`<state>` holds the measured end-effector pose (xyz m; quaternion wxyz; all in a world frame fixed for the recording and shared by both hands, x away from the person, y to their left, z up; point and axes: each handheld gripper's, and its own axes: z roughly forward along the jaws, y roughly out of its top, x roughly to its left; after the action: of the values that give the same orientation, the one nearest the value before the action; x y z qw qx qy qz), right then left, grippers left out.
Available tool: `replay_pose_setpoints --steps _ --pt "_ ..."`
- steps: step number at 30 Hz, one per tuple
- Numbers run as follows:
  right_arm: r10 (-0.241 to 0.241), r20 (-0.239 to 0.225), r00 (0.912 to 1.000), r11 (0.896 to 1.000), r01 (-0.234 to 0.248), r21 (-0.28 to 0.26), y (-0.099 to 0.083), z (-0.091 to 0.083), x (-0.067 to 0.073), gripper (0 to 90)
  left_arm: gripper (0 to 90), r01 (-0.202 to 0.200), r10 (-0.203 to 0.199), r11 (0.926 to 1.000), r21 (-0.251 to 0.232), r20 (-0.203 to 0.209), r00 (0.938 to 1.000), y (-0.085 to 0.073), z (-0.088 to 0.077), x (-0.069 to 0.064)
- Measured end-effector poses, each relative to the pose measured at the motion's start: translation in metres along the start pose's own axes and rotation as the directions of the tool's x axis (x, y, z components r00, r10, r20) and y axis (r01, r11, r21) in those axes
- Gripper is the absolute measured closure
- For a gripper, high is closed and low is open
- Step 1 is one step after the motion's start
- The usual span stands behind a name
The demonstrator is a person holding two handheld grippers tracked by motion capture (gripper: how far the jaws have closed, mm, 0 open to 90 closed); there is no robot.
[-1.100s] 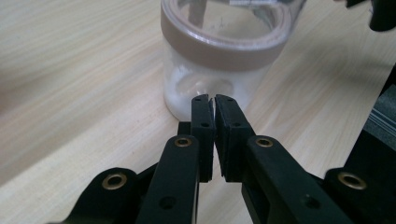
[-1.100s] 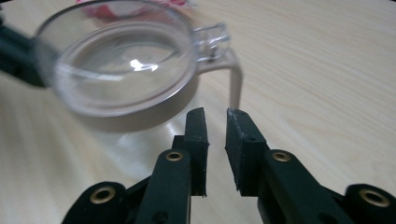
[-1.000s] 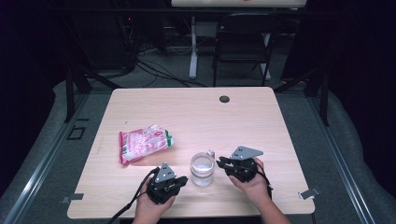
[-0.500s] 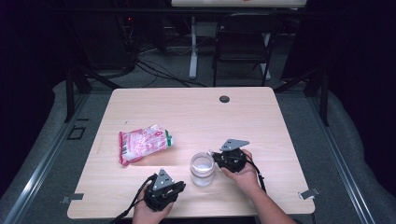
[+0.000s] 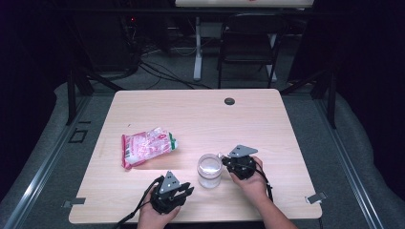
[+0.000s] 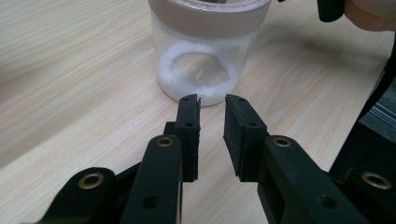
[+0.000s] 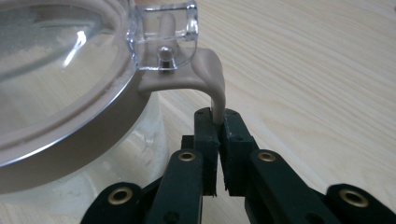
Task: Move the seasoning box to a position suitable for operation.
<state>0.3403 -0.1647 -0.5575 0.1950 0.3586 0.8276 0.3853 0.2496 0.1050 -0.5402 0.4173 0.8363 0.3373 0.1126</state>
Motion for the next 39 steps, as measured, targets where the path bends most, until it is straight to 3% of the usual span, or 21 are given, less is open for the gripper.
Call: replay_pose_setpoints --steps 6,10,15,18,19,21,24,33,35,39 --pt "0.047 0.078 0.9958 0.999 -0.047 -0.002 -0.012 -0.015 0.002 86.3 61.7 -0.01 0.011 0.9998 -0.017 0.051 0.9986 0.011 0.012 -0.001" --pt "0.082 0.096 0.9919 0.997 -0.083 0.002 -0.019 -0.026 0.004 85.3 53.9 -0.008 0.01 0.9993 -0.036 0.066 0.9977 0.018 0.02 -0.004" --pt "0.079 0.1 0.9918 0.997 -0.081 0.016 -0.028 -0.039 0.009 84.3 48.3 -0.01 0.014 0.999 -0.044 0.092 0.9956 0.025 0.029 -0.008" --pt "0.081 0.096 0.992 0.996 -0.084 0.023 -0.033 -0.046 0.013 83.2 45.6 -0.053 0.057 0.998 -0.035 0.11 0.9923 0.03 0.035 -0.013" --pt "0.081 0.096 0.992 0.996 -0.084 0.023 -0.033 -0.046 0.013 83.2 45.2 -0.053 0.057 0.998 -0.035 0.11 0.9923 0.03 0.035 -0.013" --pt "0.07 0.098 0.9928 0.997 -0.073 0.027 -0.036 -0.052 0.016 82.0 44.9 -0.095 0.096 0.9953 -0.018 0.106 0.9897 0.031 0.037 -0.017" --pt "0.07 0.092 0.9933 0.997 -0.073 0.021 -0.039 -0.055 0.018 81.2 44.8 -0.109 0.11 0.9939 -0.017 0.105 0.9884 0.032 0.037 -0.017" --pt "0.076 0.109 0.9912 0.996 -0.08 0.029 -0.042 -0.061 0.018 80.0 45.4 -0.068 0.07 0.9976 -0.015 0.156 0.9853 0.034 0.044 -0.011" --pt "0.079 0.111 0.9907 0.996 -0.082 0.03 -0.042 -0.062 0.016 80.1 45.7 -0.057 0.059 0.9982 -0.018 0.158 0.9857 0.035 0.046 -0.011" --pt "0.095 0.127 0.9874 0.995 -0.099 0.026 -0.043 -0.062 0.012 80.2 49.8 -0.073 0.075 0.9972 -0.016 0.145 0.9866 0.038 0.051 -0.011"
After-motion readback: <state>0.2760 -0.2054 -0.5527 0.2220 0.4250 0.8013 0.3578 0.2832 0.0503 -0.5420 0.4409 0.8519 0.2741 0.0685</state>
